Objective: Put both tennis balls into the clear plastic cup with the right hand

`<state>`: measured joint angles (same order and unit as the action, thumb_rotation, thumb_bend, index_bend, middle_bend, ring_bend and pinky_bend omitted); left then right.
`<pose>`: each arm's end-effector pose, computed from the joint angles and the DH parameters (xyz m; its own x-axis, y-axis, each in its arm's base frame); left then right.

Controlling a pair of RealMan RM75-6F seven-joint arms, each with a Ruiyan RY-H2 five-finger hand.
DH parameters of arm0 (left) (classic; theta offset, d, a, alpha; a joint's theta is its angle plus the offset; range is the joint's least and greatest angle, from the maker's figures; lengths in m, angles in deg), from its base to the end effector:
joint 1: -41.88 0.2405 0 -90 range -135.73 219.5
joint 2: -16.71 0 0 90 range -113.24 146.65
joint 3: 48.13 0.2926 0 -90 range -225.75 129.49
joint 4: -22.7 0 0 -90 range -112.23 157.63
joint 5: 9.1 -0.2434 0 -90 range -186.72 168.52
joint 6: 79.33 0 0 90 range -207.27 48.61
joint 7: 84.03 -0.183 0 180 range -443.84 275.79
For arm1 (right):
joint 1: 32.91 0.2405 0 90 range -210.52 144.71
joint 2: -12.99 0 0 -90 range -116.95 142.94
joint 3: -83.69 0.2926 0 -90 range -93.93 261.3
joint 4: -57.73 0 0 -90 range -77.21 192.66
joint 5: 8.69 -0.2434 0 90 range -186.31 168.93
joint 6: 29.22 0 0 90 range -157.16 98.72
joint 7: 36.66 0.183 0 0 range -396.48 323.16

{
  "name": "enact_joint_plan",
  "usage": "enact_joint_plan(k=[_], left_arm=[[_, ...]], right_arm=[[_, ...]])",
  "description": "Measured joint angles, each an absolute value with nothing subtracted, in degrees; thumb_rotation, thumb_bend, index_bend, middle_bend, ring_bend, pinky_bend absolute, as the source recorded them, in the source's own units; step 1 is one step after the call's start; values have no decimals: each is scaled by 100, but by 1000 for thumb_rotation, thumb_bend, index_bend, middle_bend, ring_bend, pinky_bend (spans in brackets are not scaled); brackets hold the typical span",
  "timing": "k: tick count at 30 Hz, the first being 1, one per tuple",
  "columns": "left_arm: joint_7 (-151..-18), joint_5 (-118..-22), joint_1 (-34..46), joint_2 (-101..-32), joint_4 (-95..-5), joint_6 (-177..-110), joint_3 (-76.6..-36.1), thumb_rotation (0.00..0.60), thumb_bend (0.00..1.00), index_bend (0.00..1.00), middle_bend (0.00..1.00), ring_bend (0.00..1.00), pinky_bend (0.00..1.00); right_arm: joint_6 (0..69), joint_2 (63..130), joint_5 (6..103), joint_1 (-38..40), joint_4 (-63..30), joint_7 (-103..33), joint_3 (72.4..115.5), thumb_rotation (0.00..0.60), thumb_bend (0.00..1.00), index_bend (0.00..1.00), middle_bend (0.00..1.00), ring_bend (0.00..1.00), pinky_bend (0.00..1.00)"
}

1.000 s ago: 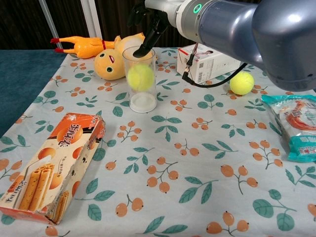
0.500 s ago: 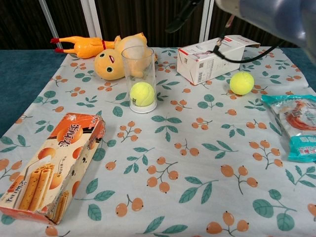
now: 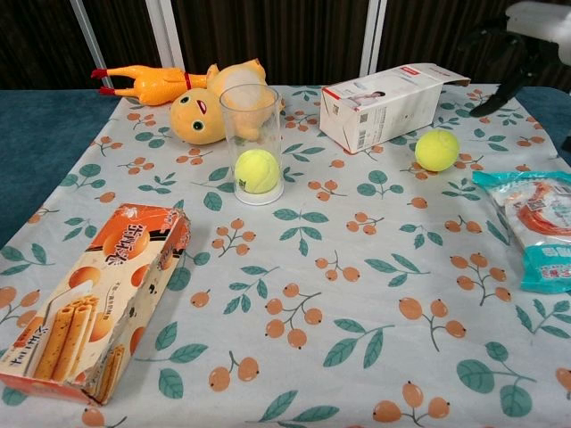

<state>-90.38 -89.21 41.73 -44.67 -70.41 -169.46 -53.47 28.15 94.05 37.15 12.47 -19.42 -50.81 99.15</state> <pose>-0.3808 0.2032 0.1906 0.5252 -0.0776 0.8474 0.8442 0.1733 -0.5073 -0.2232 -0.4954 0.0484 0.3174 -0.1086 0.9420 -0.9482 -0.0210 0.3171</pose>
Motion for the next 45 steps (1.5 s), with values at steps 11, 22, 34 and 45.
enact_joint_plan(k=[11,22,34,45], left_arm=[[-8984,-8843,4170,-4440,-7028,-16911,-5379,600,2,94,0,0,104],[-8954,-8811,4154,-4430,-7017,-16872,-5394,600,2,95,0,0,104],[-8910,-8768,4147,-4421,-7003,-16842,-5411,600,2,96,0,0,105],[-8904,-8753,4146,-4410,-7007,-16830,-5410,600,2,100,0,0,104]], right_arm=[[2224,10325,3949,1091,-183,-4612,9687,600,161,204,116,225,0],[1693,11035,4191,1251,876,-4132,9834,600,190,205,116,250,0],[1399,11527,4308,1610,1516,-3912,10181,600,246,230,129,284,0],[1038,11730,4194,1783,1849,-4284,10242,600,297,287,177,348,27]])
